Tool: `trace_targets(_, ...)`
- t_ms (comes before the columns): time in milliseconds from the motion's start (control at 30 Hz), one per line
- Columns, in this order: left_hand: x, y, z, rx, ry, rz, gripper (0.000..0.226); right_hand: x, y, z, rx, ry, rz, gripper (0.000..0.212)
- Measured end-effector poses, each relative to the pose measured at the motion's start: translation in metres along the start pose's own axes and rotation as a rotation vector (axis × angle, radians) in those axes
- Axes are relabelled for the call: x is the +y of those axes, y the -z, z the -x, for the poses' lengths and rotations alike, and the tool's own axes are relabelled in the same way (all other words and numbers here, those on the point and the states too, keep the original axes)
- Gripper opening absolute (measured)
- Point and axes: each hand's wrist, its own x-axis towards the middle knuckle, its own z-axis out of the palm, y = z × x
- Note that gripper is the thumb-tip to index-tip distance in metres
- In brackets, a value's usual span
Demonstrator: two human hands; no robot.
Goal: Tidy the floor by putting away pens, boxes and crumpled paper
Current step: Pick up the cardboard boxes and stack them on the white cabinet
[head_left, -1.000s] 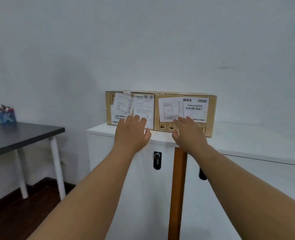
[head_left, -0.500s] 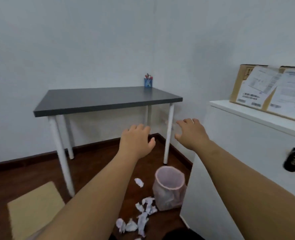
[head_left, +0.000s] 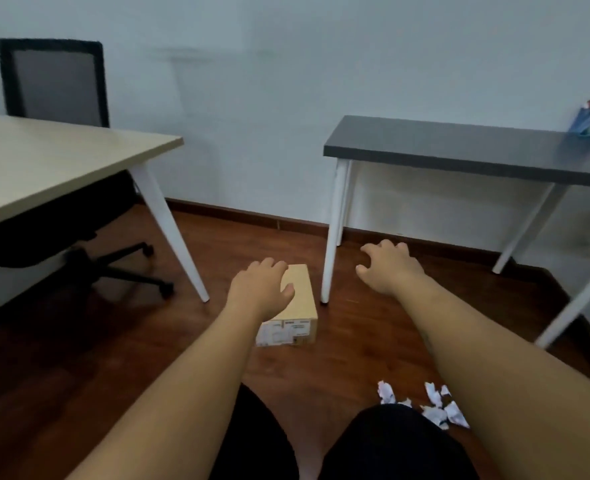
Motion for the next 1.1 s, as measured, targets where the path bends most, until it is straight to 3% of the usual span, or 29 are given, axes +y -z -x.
trace_targets(167, -0.050, -0.039, 0.018, -0.071, 0.177, 0.024, 0.048, -0.040, -0.055, -0.027, -0.111, 0.069, 0.010, 0.051)
trace_targets(467, -0.082, -0.135, -0.016, -0.214, 0.298, 0.137, 0.045, -0.054, -0.158, -0.092, -0.303, 0.093, 0.009, 0.054)
trace_targets(1100, -0.138, -0.338, -0.177, -0.423, 0.279, 0.162, 0.056, -0.039, -0.360, -0.264, -0.557, 0.057, -0.065, 0.064)
